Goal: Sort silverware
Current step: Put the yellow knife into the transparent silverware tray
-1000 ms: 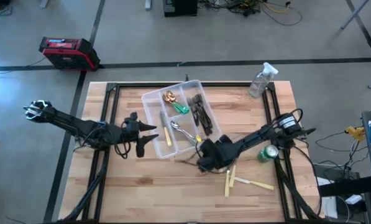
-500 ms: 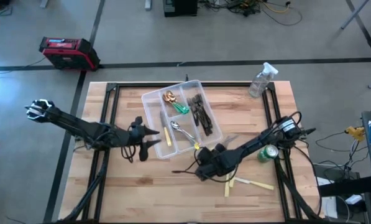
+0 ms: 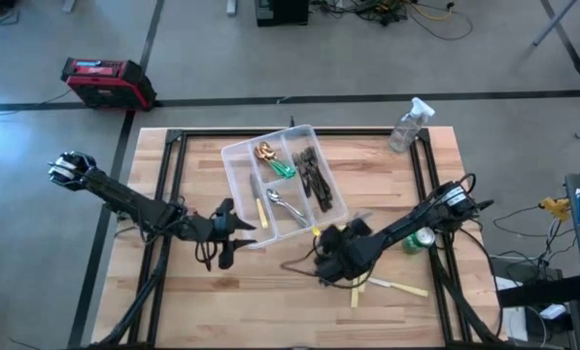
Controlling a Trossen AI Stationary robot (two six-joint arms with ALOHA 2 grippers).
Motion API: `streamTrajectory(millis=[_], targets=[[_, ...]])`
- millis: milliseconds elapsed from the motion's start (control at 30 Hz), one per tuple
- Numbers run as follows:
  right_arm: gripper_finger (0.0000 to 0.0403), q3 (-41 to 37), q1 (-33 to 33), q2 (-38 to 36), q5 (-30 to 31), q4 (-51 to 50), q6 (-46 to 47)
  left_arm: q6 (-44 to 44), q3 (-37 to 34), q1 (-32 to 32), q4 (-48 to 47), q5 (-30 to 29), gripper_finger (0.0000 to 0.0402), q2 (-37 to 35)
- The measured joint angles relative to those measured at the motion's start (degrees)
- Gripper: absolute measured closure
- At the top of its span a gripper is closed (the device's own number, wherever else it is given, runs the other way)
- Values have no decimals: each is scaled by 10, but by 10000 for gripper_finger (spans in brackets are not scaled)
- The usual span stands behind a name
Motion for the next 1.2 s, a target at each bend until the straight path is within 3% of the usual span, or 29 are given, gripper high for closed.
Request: streamTrajectory(millis=[333,500,600,767,933,1200], targets=[[266,-48,-25,23,-5,175,34,-19,0,-1,2,-4,244,23],[290,-41,-12,27,-60,248,-4,-23,0,-3,-3,-3,244,24],[297,-22,11,17,-64,270,-29,-23,0,-3,-5,-4,244,24],[300,-7,27,4,18,230,-36,-16,0,-3,-4,-4,244,25],[310,-21,2,15,68,189,46,-16,0,-3,9,-3,244,28],[381,-30,-11,64,132,190,139,-18,0,-3,9,-5,244,37]])
